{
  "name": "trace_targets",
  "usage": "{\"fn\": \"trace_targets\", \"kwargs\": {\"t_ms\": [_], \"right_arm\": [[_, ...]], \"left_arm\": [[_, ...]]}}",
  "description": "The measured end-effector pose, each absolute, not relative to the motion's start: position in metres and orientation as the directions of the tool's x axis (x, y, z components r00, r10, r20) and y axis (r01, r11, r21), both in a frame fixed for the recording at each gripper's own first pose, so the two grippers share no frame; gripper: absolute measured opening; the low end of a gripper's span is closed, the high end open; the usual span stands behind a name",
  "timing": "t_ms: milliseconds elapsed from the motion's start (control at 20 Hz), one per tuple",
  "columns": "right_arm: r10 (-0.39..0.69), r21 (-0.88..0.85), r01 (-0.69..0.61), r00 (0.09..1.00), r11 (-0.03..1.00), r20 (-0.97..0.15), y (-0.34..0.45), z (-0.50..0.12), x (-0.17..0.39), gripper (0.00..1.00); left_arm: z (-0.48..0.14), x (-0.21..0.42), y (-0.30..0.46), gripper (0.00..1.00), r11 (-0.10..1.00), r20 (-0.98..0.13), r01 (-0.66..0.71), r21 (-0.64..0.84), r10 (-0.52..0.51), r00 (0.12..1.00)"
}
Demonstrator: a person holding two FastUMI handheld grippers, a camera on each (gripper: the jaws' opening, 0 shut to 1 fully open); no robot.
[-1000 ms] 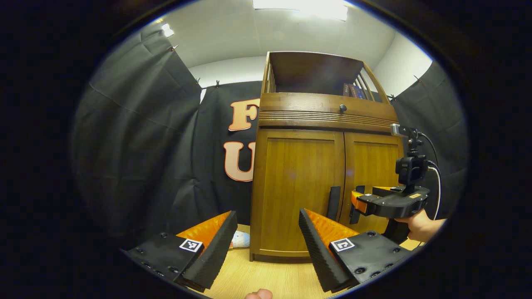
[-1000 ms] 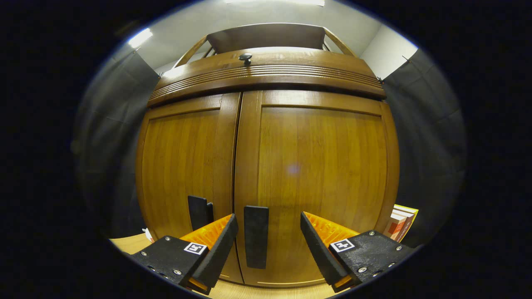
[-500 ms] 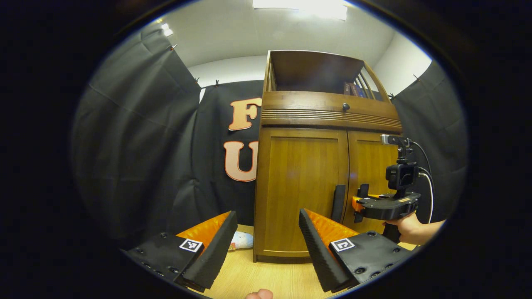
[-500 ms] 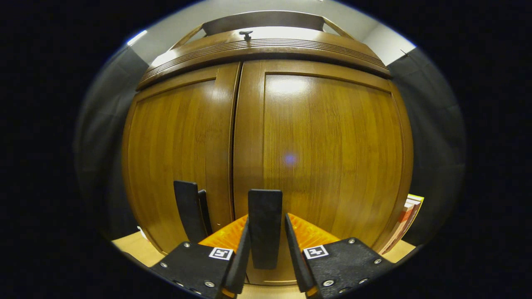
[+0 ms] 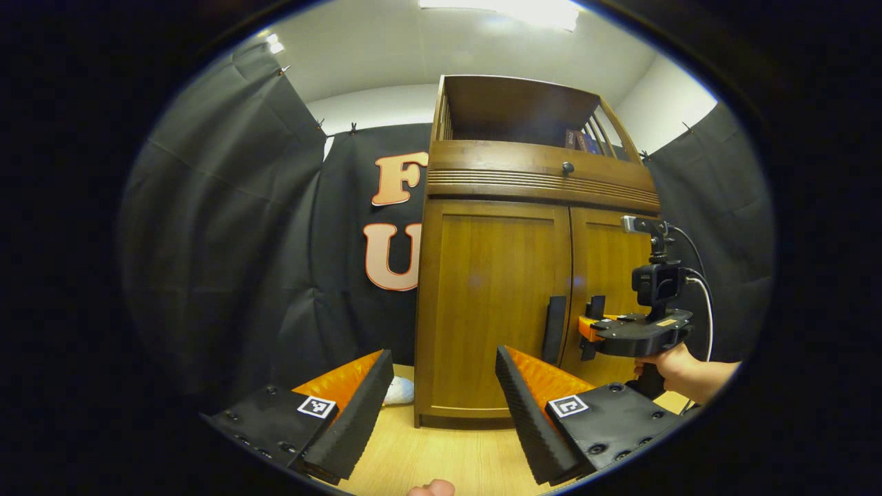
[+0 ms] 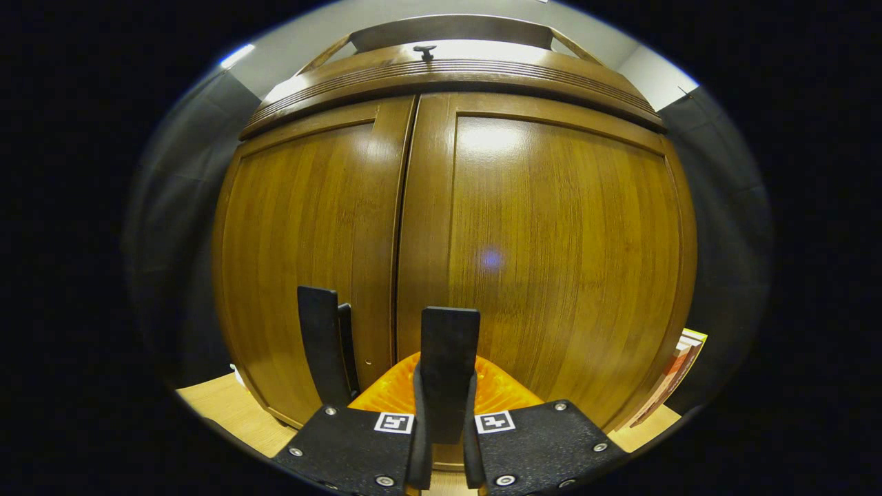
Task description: Open the right door of the double-door shoe cabinet with the right hand, and open the left door with the left hand.
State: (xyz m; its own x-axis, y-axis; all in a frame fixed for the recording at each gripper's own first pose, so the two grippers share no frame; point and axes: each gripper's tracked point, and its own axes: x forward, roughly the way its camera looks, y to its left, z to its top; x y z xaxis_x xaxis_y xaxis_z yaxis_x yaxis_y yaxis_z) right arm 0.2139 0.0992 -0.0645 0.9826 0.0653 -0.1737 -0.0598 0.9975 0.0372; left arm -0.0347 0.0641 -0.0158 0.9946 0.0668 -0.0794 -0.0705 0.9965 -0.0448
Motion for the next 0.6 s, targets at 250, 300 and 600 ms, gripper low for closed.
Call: {"fn": "trace_targets", "kwargs": {"t_ms": [250,300,600], "right_arm": [[0.105,0.051,-0.097,0.977,0.994,-0.183,0.097,-0.062,0.187,0.18],[0.117,0.065,-0.106,0.974,0.992,-0.196,0.097,-0.063,0.179,0.18],[0.139,0.083,-0.125,0.971,0.989,-0.192,0.079,-0.051,0.124,0.18]], "left_arm": [[-0.019,-0.044,0.056,0.96,0.996,-0.095,-0.079,-0.043,0.074,0.993],[-0.017,-0.045,0.053,0.96,0.996,-0.091,-0.077,-0.043,0.073,0.993],[-0.008,-0.047,0.028,0.97,0.998,-0.07,-0.061,-0.024,0.059,0.996]]}}
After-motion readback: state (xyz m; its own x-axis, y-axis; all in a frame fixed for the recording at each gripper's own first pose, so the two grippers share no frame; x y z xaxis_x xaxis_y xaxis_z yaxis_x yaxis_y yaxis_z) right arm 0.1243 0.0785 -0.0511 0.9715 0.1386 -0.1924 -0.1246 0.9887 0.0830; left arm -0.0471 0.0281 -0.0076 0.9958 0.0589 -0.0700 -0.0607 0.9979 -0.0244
